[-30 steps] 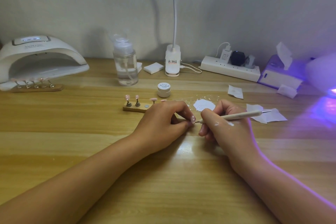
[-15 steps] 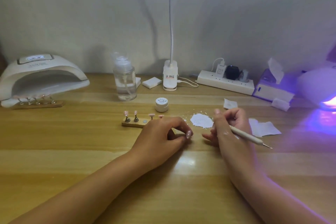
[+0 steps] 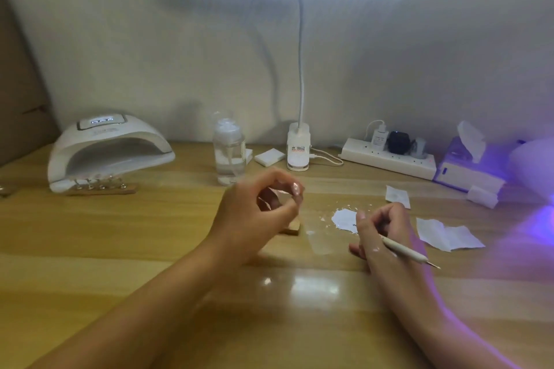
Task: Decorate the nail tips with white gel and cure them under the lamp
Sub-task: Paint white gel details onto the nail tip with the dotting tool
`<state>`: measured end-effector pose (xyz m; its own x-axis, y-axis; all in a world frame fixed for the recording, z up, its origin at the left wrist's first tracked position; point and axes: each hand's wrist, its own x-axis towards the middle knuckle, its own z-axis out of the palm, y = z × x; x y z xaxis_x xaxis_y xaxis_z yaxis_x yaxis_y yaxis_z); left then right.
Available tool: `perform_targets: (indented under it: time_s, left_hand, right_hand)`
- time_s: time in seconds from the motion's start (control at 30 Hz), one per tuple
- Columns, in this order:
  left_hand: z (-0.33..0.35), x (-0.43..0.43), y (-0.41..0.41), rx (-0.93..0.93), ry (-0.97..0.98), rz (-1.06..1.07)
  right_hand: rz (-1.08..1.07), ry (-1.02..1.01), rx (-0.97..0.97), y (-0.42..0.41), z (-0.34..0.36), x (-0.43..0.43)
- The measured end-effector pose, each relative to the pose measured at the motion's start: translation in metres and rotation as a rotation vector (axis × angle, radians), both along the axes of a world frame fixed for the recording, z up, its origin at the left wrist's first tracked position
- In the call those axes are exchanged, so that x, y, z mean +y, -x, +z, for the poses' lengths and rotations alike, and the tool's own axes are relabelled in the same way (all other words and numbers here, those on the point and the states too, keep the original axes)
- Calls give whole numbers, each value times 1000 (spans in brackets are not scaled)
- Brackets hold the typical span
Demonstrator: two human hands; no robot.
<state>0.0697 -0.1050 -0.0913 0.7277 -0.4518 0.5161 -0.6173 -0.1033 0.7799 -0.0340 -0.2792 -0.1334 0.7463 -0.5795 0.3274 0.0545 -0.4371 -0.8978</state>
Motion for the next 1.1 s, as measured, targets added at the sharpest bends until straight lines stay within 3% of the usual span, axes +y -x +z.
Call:
perform_targets:
  time_s: [0.1, 0.23, 0.43, 0.57, 0.77, 1.1]
  left_hand:
    - [16, 26, -27, 41, 5, 115]
    - [12, 40, -42, 60, -180, 130]
    - [8, 36, -38, -137, -364, 143]
    - [12, 28, -23, -241, -308, 123]
    - [15, 6, 7, -354, -220, 25]
    - [7, -1, 15, -314, -170, 50]
  right_hand:
    - [4, -17, 10, -2, -1, 0]
    - [9, -51, -5, -2, -2, 0]
    - [42, -106, -88, 1, 7, 7]
    - [59, -46, -195, 4, 14, 12]
    - [194, 323, -445, 16, 16, 28]
    - [146, 393, -350, 20, 13, 36]
